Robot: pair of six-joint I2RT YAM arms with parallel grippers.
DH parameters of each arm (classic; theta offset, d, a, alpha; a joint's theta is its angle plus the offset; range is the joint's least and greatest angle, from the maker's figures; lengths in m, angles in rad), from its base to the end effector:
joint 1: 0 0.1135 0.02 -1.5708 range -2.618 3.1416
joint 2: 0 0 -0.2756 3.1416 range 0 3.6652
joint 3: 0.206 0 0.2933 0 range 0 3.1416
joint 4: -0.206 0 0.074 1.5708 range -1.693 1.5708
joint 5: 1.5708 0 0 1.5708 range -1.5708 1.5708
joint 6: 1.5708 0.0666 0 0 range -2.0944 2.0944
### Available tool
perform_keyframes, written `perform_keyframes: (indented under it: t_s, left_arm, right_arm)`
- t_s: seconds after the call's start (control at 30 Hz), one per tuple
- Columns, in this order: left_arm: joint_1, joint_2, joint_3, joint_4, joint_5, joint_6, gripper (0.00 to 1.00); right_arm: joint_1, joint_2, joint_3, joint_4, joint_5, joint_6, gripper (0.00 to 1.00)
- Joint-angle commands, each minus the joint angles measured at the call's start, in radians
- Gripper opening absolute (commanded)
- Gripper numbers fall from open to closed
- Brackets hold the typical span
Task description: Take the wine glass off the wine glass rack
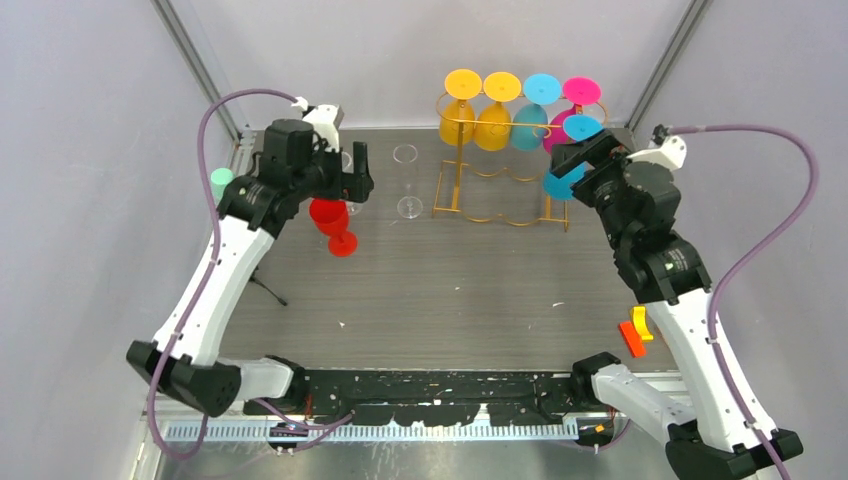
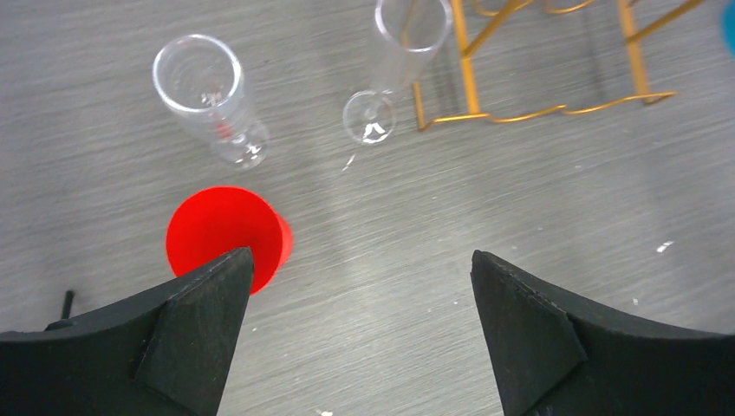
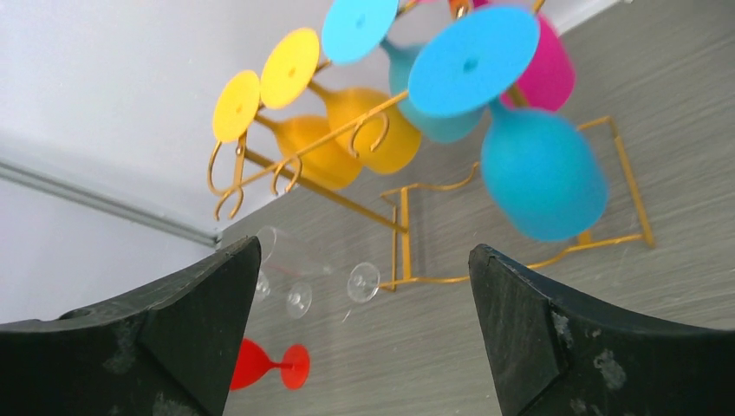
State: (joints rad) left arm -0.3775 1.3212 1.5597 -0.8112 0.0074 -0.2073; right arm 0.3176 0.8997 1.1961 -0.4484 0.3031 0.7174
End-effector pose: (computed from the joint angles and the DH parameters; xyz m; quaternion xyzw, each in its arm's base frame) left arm 0.3111 -0.1239 0.4305 0.0764 0.8747 -0.1411 0.4573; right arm 0.2358 0.0566 0.4497 0.2453 0.7156 0.2190 0.6163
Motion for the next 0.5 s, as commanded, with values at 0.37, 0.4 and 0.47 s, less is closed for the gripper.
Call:
perform_keyframes:
  t_s: [0.37, 0.4, 0.47]
  left_arm:
    - [-0.001, -0.239, -0.218, 0.240, 0.143, -0.048, 1.00]
    - [-0.001, -0.245, -0.227, 0.246, 0.144, -0.051, 1.00]
    - [-0.001, -0.252, -0.242, 0.258, 0.151, -0.056, 1.00]
  right_arm:
    - [-0.245, 0.244, 0.307, -0.098, -0.009, -0.084, 0.96]
    - [-0.266, 0.255, 0.309, -0.098, -0.035, -0.074, 0.95]
    - [-0.328, 0.284, 0.306, -0.097, -0.111, -0.041, 0.93]
